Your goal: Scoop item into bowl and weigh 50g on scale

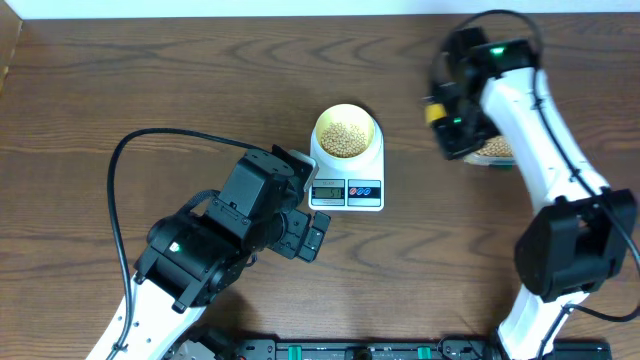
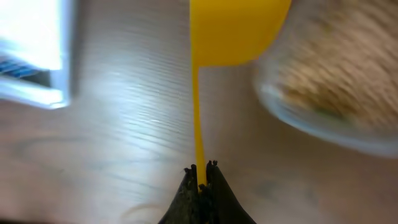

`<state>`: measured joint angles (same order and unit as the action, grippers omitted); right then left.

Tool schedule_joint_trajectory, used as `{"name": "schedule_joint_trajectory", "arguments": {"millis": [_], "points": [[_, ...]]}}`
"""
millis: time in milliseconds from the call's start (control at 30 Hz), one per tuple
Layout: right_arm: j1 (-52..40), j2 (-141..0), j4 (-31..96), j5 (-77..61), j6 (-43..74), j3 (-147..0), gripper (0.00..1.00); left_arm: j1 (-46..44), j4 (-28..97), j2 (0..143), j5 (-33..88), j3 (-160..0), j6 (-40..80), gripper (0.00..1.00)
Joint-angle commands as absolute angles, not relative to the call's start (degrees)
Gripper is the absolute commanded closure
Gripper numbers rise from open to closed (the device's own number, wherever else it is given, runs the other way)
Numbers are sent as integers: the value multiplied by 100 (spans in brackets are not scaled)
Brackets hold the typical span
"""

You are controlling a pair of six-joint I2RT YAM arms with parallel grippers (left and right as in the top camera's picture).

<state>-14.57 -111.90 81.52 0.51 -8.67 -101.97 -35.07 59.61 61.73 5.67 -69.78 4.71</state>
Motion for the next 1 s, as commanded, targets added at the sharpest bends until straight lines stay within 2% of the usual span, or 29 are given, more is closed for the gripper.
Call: {"name": "schedule_joint_trajectory", "arguments": {"millis": [0,367,967], "points": [[-1865,-11059,8068,-556,-1562,-10318,99,-3489,5975,6173,558,-7048,504,0],[-2781,-11059,7496,-615,-2010,-10318,99,-3489,5977,6173,558,-7048,504,0],[-3074,-11321,6845,-510,-2038,-10304,99,-3489,5975,6173,558,-7048,504,0]]}}
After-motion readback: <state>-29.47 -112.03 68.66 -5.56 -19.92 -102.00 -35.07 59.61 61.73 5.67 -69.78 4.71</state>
